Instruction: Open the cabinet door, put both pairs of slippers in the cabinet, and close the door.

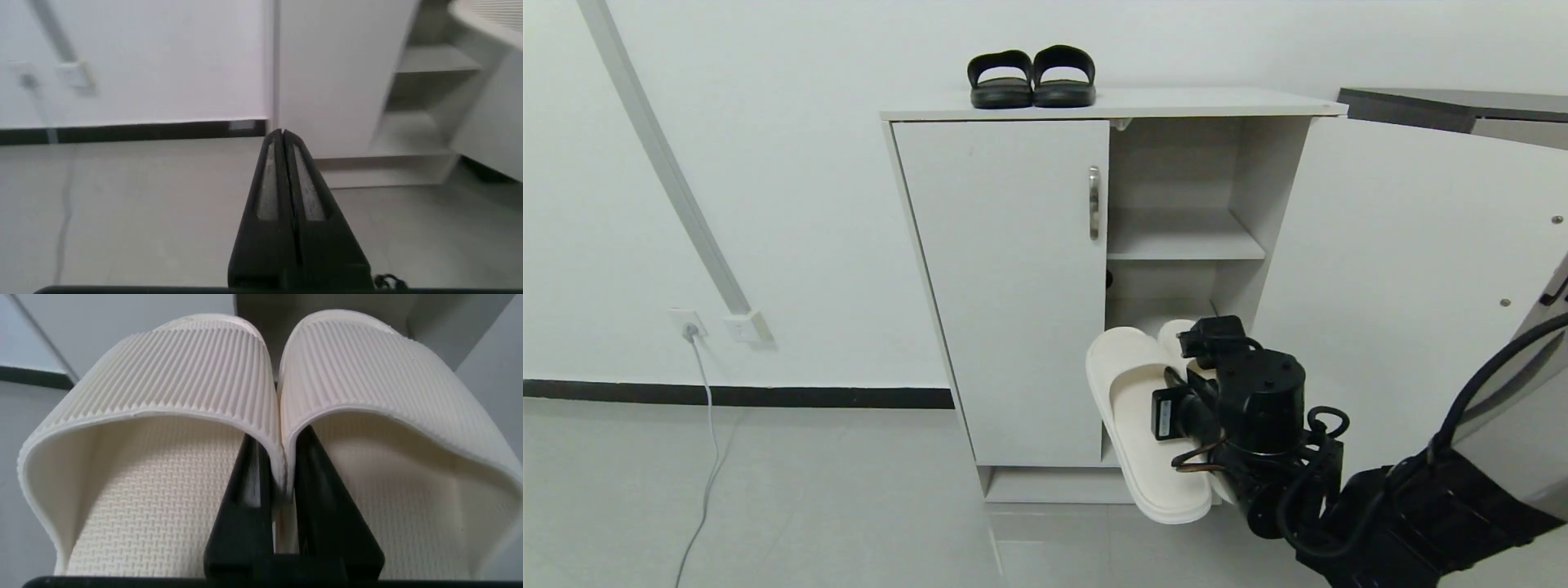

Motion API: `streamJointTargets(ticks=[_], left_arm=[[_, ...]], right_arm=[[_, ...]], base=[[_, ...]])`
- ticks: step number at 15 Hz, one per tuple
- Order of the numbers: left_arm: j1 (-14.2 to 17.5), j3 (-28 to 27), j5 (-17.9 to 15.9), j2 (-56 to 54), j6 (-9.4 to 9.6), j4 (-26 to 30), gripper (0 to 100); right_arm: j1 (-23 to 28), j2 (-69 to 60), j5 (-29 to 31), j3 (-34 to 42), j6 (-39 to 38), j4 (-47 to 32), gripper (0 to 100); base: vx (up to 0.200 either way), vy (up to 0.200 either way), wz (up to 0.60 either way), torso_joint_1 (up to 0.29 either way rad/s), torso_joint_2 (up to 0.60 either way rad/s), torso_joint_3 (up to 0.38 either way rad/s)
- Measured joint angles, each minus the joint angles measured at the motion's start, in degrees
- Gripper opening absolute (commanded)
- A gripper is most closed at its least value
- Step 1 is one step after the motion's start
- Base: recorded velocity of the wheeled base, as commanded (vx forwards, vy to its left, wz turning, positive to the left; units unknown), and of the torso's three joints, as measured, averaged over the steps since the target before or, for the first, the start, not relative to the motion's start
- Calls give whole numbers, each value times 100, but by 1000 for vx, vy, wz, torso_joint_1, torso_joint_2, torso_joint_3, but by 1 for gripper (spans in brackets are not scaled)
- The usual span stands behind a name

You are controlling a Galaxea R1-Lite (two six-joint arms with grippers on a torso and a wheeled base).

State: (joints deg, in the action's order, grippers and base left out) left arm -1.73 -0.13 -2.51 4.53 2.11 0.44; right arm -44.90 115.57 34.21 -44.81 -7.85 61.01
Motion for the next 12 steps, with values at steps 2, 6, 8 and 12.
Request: streamJointTargets(ticks=[2,6,8,12], left_arm=[[-46,0,88,-82,71,-1,0],[163,-5,508,-379,185,5,0],[173,-5,630,-423,-6,2,0],[183,4,650,-451,-149,-1,0]], right_arm=[[-9,180,37,-77,11,18,0],[4,444,536,-321,6,35,0],[17,541,638,-444,0,34,0],[26,656,747,-599,2,43,0]], base=[[0,0,0,0,0,0],[0,0,0,0,0,0],[0,0,0,0,0,0],[0,0,0,0,0,0]])
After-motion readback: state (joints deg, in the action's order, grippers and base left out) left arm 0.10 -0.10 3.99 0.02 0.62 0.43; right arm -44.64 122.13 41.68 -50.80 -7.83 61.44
